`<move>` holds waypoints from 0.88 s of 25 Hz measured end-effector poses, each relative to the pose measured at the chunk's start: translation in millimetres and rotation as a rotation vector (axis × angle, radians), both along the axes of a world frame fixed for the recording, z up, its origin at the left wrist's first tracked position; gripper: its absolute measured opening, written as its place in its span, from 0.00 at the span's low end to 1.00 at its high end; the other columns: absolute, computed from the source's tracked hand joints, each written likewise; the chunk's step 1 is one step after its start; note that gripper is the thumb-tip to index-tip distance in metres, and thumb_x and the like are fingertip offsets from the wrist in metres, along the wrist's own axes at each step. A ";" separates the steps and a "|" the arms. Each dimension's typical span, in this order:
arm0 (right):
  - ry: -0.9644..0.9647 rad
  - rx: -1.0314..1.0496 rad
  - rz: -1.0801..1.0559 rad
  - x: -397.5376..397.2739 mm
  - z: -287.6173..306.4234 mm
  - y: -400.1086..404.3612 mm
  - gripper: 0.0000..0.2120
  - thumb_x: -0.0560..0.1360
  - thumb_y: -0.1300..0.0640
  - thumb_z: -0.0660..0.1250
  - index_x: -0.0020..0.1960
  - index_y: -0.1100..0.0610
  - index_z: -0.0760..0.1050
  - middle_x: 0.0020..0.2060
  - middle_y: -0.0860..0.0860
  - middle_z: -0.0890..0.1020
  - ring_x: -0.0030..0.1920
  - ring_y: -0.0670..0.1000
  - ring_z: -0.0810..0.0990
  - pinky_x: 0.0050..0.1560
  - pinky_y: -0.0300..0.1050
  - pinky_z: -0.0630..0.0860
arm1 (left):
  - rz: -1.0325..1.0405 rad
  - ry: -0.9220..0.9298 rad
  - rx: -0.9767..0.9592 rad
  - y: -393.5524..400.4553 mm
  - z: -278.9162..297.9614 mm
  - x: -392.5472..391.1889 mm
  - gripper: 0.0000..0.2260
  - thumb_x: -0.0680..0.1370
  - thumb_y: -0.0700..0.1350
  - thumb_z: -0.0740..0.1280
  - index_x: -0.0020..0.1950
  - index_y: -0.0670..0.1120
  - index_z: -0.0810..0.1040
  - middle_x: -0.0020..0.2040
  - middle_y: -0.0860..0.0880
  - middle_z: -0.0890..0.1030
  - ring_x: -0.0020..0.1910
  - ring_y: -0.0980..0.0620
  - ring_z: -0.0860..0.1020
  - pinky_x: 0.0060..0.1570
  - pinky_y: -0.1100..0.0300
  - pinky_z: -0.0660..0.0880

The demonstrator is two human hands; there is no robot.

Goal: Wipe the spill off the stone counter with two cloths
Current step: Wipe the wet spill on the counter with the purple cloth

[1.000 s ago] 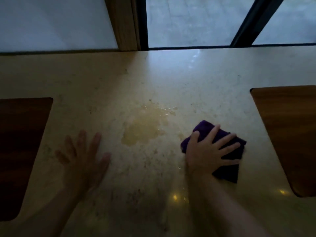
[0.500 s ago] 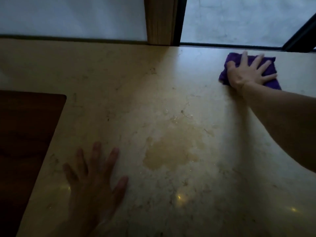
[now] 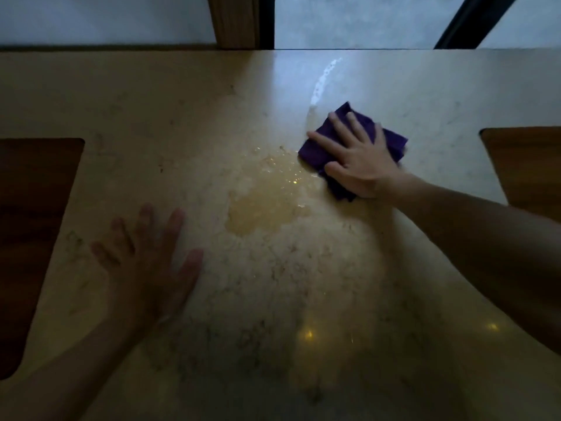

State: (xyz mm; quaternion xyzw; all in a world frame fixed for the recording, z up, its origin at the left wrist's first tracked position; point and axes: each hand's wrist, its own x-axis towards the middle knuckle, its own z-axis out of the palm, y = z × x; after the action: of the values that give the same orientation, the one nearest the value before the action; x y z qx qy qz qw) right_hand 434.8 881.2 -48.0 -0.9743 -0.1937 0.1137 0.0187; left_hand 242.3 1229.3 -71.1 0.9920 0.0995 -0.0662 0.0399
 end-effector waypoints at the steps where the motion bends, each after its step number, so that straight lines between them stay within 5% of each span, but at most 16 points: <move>1: -0.004 -0.004 0.007 -32.1 -0.7 -1.1 0.32 0.73 0.36 0.40 0.77 0.31 0.41 0.81 0.49 0.41 0.79 0.56 0.37 0.73 0.71 0.36 | -0.007 -0.021 -0.014 -0.2 -0.5 -1.1 0.34 0.74 0.70 0.46 0.78 0.59 0.55 0.81 0.44 0.53 0.76 0.29 0.50 0.69 0.24 0.45; 10: 0.021 -0.019 -0.086 -363.7 -5.8 -19.8 0.33 0.75 0.37 0.47 0.77 0.32 0.39 0.80 0.49 0.39 0.79 0.57 0.34 0.73 0.73 0.39 | -0.052 -0.104 -0.027 2.3 -10.2 2.1 0.33 0.76 0.70 0.46 0.78 0.57 0.55 0.80 0.40 0.53 0.75 0.26 0.49 0.67 0.22 0.44; 15: 0.008 -0.007 -0.612 -475.5 -7.8 16.1 0.33 0.76 0.37 0.47 0.79 0.36 0.40 0.80 0.51 0.39 0.79 0.57 0.37 0.73 0.72 0.42 | -0.033 -0.037 -0.010 1.0 -7.5 4.8 0.35 0.75 0.71 0.42 0.79 0.57 0.51 0.81 0.41 0.49 0.76 0.27 0.45 0.67 0.23 0.41; 22: 0.180 0.045 -1.337 -461.3 -6.1 138.9 0.33 0.78 0.36 0.41 0.79 0.43 0.33 0.79 0.57 0.35 0.78 0.63 0.34 0.72 0.75 0.44 | -0.050 -0.031 -0.010 2.8 -5.1 4.0 0.35 0.75 0.71 0.43 0.79 0.56 0.52 0.81 0.40 0.50 0.75 0.26 0.46 0.67 0.22 0.41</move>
State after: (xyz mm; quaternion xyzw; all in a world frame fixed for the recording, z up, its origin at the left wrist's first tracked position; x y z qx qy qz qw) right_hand -26.5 1020.1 -54.1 -0.8707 0.4509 0.1543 0.1212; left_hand 246.3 1232.1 -76.2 0.9949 0.0739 -0.0525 0.0449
